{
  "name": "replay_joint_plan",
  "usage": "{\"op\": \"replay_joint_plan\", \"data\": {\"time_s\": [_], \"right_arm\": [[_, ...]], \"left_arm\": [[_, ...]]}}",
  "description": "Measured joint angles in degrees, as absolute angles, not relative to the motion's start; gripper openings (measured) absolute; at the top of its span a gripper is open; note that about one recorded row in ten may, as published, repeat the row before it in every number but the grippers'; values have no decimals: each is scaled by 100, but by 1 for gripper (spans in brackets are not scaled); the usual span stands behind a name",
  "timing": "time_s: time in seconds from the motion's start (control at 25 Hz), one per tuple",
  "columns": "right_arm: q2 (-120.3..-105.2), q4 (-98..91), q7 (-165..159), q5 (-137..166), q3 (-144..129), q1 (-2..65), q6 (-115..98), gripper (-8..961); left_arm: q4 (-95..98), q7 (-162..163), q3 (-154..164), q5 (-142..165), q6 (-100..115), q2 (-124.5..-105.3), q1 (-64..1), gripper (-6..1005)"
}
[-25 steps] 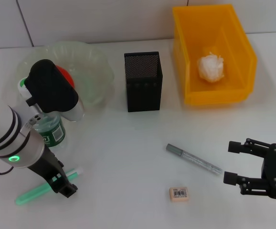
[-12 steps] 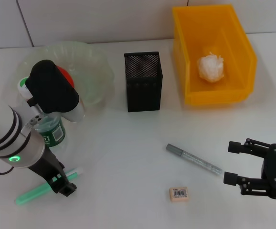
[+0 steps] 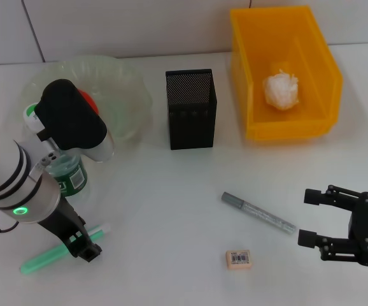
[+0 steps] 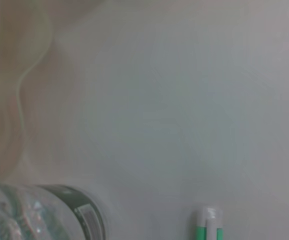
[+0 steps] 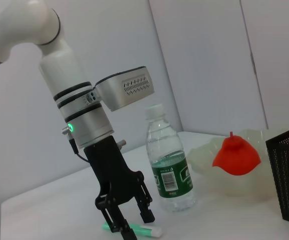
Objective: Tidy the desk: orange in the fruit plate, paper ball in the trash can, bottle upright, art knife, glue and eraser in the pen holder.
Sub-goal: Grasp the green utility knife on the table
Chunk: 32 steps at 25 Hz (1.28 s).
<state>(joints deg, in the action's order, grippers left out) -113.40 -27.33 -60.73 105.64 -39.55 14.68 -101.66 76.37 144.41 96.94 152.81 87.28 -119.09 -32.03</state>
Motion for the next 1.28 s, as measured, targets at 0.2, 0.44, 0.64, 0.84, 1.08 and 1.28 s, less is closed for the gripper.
{"op": "replay_joint_plan", "data": {"time_s": [0.2, 0.44, 0.64, 0.84, 1.08, 1.28], "right_arm": [[-11345, -2733, -6073, 10564, -3955, 1468, -10166, 839], [-11347, -2733, -6073, 10564, -3955, 1467, -10169, 839], [-11347, -2733, -6073, 10564, -3962, 1460, -10169, 839], [-11347, -2733, -6073, 10575, -3955, 1450, -10169, 839], [-11347, -2733, -6073, 10594, -3955, 1456, -10155, 840], [-11343, -2733, -6073, 10598, -3955, 1468, -10149, 839]], "left_arm": [[7626, 14502, 9690, 15284, 8756, -11909, -3238, 597], [7616, 14564, 9643, 15180, 9000, -11909, -3390, 548], [7639, 14553, 9647, 15183, 8938, -11909, -3398, 467], [7637, 14541, 9641, 15200, 8901, -11909, -3401, 421], [7634, 14462, 9691, 15223, 8797, -11909, -3397, 639], [7631, 14439, 9695, 15232, 8798, -11909, -3399, 622]]}}
